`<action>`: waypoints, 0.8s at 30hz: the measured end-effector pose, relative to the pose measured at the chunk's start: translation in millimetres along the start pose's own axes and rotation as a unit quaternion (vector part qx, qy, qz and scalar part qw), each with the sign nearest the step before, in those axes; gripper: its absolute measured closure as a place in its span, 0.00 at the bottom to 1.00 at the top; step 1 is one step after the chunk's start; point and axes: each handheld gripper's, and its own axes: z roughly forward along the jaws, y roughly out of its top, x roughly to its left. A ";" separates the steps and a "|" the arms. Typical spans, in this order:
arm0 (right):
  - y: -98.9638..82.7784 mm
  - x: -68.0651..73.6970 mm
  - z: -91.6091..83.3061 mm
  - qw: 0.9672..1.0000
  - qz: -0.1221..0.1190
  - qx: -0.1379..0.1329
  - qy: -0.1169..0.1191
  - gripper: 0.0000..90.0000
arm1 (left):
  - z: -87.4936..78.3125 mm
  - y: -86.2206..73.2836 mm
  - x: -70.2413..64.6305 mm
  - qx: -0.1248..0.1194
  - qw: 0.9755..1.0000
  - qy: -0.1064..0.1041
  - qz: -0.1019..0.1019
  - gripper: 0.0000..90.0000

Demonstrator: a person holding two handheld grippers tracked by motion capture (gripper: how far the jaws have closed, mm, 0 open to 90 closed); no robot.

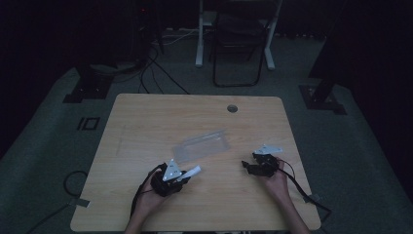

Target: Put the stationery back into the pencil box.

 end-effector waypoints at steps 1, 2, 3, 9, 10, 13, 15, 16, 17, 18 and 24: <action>-2.3 -2.2 -2.1 1.000 0.000 0.000 0.001 0.37 | 0.1 0.9 0.5 0.000 1.000 0.000 0.000 0.79; -3.2 -3.3 -3.1 1.000 0.000 0.000 0.001 0.36 | 0.2 2.1 1.2 -0.001 1.000 0.000 0.001 0.79; -4.2 -4.6 -4.2 1.000 0.000 0.000 0.002 0.35 | 0.4 3.5 1.8 -0.002 1.000 0.000 0.001 0.79; -5.0 -6.3 -4.9 1.000 -0.001 0.002 0.004 0.33 | -1.6 9.8 4.2 -0.009 1.000 0.001 0.008 0.79; -4.9 -6.3 -4.8 1.000 -0.002 0.002 0.005 0.32 | -2.2 10.6 4.6 -0.009 1.000 0.001 0.010 0.79; -4.9 -6.1 -4.6 1.000 -0.004 0.003 0.008 0.31 | -2.9 12.7 5.0 -0.011 1.000 0.002 0.011 0.79; -4.8 -6.0 -4.5 1.000 -0.004 0.003 0.009 0.31 | -3.5 14.2 5.1 -0.012 1.000 0.003 0.014 0.79; -4.8 -6.0 -4.5 1.000 -0.004 0.003 0.009 0.30 | -3.5 15.1 5.2 -0.013 1.000 0.003 0.015 0.79; -4.8 -6.0 -4.5 1.000 -0.005 0.004 0.010 0.29 | -3.9 16.0 5.4 -0.014 1.000 0.003 0.016 0.79; -4.7 -6.0 -4.3 1.000 -0.007 0.004 0.012 0.28 | -4.2 17.0 5.7 -0.015 1.000 0.004 0.016 0.79; -4.7 -6.2 -4.2 1.000 -0.010 0.005 0.015 0.28 | -5.4 23.1 7.3 -0.022 1.000 0.006 0.019 0.79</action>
